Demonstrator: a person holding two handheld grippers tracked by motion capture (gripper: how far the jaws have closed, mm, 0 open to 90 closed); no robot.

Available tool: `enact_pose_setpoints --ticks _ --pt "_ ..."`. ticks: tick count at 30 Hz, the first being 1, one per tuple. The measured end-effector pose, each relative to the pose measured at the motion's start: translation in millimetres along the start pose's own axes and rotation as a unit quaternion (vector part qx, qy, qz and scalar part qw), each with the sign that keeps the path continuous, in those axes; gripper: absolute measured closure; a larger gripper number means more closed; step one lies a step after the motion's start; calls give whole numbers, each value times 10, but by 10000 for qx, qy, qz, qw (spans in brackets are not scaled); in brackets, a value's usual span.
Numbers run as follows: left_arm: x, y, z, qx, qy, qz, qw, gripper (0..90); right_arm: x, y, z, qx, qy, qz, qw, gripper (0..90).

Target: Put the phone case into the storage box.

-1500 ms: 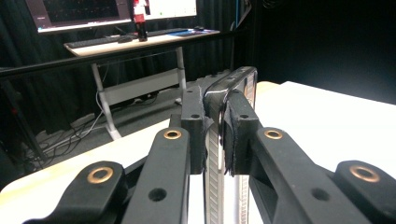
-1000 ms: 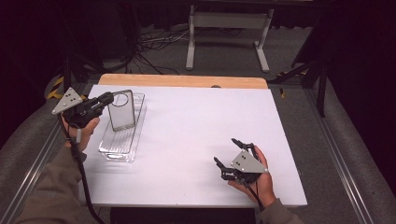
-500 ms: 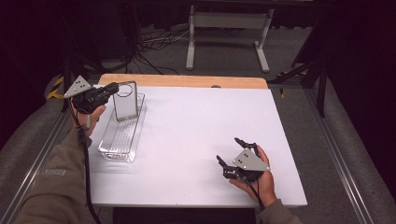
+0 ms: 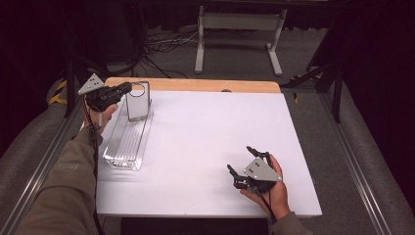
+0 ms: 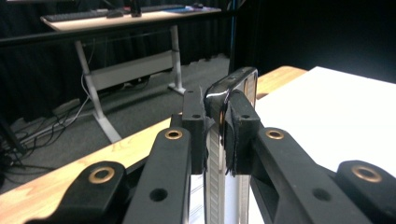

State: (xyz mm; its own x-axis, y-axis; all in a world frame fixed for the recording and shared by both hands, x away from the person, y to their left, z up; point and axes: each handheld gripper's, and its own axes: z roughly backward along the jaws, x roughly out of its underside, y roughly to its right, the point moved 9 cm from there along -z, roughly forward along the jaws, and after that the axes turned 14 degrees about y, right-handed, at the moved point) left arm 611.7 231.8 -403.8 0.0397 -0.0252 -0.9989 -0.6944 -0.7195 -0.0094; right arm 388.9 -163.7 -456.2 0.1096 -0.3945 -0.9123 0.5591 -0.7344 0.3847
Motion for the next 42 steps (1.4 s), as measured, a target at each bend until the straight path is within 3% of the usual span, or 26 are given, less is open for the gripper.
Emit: enact_pose_setpoints --ticks 6,13,16,19,22,26,33,38,41,42 --pt "32 -140 -28 -117 -181 -12 9998 798 14 -42 -24 -106 -42 37 9999 202" --pt "126 -353 -59 -540 -400 3 9977 766 11 -10 -5 -103 7 36 9999 202" --pt "166 -359 -90 -632 -493 -32 9968 751 13 -10 -17 -146 19 32 9999 202" --pt "167 -344 -127 -597 -433 -36 9973 751 24 -21 -30 -181 8 42 9998 203" --pt "205 -357 -158 -647 -532 -163 9963 737 16 -40 -40 -240 24 68 9997 204" --pt "242 -386 -219 -747 -738 -430 9935 723 4 -46 -41 -257 42 52 9996 204" --pt "248 -373 -270 -825 -890 -609 9907 711 23 -53 -59 -291 6 49 9996 205" --pt "241 -340 -253 -799 -816 -558 9919 724 11 -66 -58 -328 30 68 9994 207" --pt "202 -283 -236 -698 -666 -489 9941 743 -16 -69 -47 -328 80 43 9994 207" --pt "203 -286 -230 -722 -686 -527 9936 744 -16 -68 -47 -325 75 42 9994 207"
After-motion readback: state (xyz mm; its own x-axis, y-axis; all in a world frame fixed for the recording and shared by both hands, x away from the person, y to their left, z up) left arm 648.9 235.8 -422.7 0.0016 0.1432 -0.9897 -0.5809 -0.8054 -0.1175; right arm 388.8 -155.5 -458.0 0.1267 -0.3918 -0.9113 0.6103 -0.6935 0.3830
